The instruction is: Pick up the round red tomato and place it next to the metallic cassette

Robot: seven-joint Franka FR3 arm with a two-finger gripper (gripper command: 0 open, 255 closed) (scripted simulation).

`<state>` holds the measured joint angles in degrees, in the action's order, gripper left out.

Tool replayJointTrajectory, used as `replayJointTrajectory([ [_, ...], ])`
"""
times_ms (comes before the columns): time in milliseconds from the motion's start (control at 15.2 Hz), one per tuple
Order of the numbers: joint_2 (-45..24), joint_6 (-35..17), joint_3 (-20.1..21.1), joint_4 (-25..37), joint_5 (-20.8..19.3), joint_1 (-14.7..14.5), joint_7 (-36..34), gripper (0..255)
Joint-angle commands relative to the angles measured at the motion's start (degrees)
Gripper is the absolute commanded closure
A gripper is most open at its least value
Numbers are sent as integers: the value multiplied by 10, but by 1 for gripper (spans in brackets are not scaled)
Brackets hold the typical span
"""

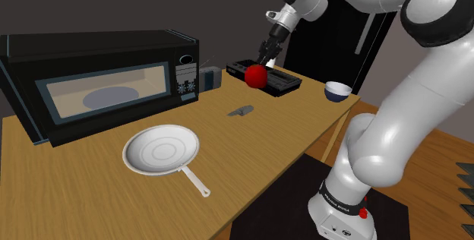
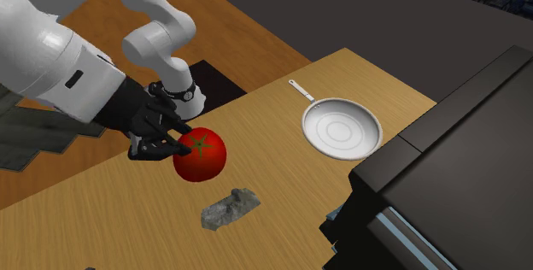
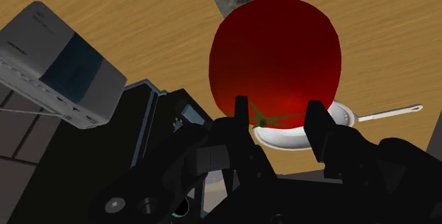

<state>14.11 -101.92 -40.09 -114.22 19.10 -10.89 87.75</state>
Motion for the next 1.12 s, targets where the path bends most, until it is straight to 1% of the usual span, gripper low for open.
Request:
replayJointTrajectory([
  [0, -19, 21, -27, 22, 5, 7, 33, 255],
  [330, -85, 78, -94, 88, 35, 29, 119, 255],
  [462, -123, 105, -121, 121, 56, 42, 158, 255],
  [594, -168, 136, -145, 157, 83, 63, 199, 255],
  [726, -217, 170, -162, 198, 115, 95, 240, 255],
  [792, -243, 188, -167, 219, 131, 115, 260, 255],
  [924, -293, 224, -170, 266, 162, 162, 295, 255],
  [1056, -342, 259, -166, 318, 192, 216, 324, 255],
])
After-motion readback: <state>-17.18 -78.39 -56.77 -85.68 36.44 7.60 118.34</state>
